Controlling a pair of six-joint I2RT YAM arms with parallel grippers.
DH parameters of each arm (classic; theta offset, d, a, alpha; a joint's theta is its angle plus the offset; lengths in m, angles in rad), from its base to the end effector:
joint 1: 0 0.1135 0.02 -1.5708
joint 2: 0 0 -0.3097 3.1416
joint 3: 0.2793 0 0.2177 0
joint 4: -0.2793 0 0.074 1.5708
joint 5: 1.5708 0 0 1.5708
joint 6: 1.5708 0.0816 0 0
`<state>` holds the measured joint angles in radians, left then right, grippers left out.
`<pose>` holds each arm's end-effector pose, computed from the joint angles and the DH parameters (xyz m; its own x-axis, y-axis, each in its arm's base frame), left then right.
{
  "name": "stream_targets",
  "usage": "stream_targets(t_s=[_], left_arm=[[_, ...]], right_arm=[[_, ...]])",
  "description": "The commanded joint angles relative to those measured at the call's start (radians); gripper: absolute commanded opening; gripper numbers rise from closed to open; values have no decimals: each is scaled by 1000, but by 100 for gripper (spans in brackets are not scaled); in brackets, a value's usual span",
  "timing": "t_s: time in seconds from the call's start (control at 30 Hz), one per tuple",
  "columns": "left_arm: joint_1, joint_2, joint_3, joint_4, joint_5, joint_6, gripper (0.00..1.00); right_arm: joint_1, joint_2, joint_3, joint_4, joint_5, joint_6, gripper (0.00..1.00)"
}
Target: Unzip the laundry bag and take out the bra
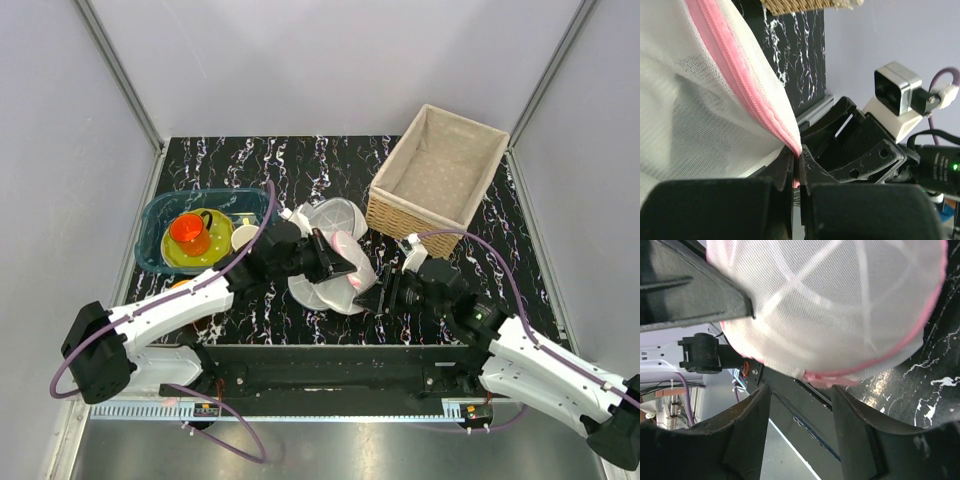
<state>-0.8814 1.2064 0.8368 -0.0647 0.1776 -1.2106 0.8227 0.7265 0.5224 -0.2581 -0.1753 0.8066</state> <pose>0.1583 -0.2148 0.3183 -0.9005 -0.3557 -0.2502 0.0532 0.4809 -0.8752 0.0873 0.1150 0.2667 -0.8076 0.1748 -0.5632 -0.3539 0.6203 0.7000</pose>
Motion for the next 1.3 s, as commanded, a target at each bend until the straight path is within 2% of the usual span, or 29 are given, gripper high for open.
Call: stream_targets(t_s=[0.0, 0.03, 0.13, 0.4, 0.57, 0.7, 0.97, 1.07, 1.13, 1.27], left_arm=[[5, -7, 77, 45, 122, 103, 0], [5, -7, 82, 43, 126, 112, 0], [15, -13, 99, 20, 137, 149, 0], [30, -16, 107, 12, 169, 183, 0], [30, -18, 97, 19, 165, 174, 0], [30, -21, 91, 26, 160, 174, 0], [30, -8, 84, 34, 155, 166, 0], [30, -7, 76, 54, 157, 157, 0], [30, -4, 68, 60, 163, 152, 0], [30, 1, 64, 62, 165, 151, 0]], right_arm=[[1, -27, -5, 97, -35, -1, 61], [1, -50, -13, 97, -27, 2, 62], [1, -100, -30, 100, -10, 2, 72], [1, -134, -50, 97, 26, 16, 73], [1, -107, -35, 106, -7, 19, 66], [1, -108, -16, 45, 42, 13, 62], [1, -88, -1, 26, -15, -3, 52], [1, -99, 24, -35, 48, -21, 40], [1, -95, 50, -79, 101, -38, 40], [1, -53, 83, -102, 108, -72, 39]])
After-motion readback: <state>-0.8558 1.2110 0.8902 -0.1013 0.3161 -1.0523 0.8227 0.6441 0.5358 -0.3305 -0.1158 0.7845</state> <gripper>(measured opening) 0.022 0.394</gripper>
